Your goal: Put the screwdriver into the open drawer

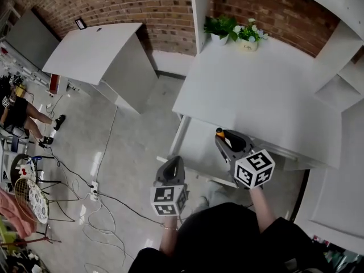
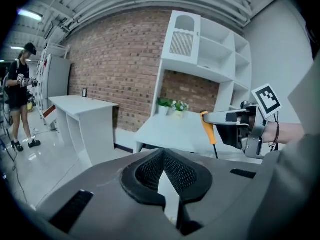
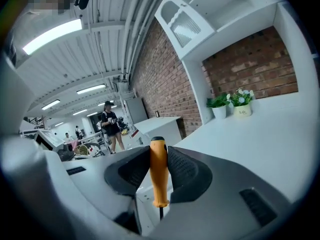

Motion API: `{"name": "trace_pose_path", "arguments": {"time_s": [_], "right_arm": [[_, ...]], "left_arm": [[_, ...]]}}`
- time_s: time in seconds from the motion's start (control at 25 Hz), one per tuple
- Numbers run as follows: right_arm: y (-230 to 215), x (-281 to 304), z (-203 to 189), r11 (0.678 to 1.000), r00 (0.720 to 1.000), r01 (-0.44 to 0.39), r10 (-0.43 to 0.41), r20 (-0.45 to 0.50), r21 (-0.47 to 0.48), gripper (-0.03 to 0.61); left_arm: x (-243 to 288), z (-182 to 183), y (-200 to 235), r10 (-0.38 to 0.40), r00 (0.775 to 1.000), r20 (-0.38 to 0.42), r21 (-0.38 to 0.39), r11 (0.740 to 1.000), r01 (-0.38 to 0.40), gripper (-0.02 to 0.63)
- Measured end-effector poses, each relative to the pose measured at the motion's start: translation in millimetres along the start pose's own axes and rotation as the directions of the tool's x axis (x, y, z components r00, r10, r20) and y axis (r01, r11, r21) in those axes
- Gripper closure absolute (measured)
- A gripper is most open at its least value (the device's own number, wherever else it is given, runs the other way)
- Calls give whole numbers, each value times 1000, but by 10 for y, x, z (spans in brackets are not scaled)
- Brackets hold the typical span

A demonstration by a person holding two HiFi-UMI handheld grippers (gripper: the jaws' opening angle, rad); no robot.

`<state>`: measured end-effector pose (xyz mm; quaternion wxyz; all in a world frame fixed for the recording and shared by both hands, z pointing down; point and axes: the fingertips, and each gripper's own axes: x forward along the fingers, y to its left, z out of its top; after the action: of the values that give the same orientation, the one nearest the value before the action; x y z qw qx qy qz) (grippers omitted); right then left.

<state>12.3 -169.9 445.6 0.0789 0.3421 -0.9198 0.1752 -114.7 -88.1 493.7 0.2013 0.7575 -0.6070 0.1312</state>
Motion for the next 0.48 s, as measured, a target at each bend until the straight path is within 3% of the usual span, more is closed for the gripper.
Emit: {"name": "trace_pose_path", "arguments": {"time_s": [0.48], "right_arm": [[-140,664,-704,991,965,-133,125,-230,-19,463]], "left_arm": [[558,-313,29,8,991,-131,-45,999,-14,604]]}}
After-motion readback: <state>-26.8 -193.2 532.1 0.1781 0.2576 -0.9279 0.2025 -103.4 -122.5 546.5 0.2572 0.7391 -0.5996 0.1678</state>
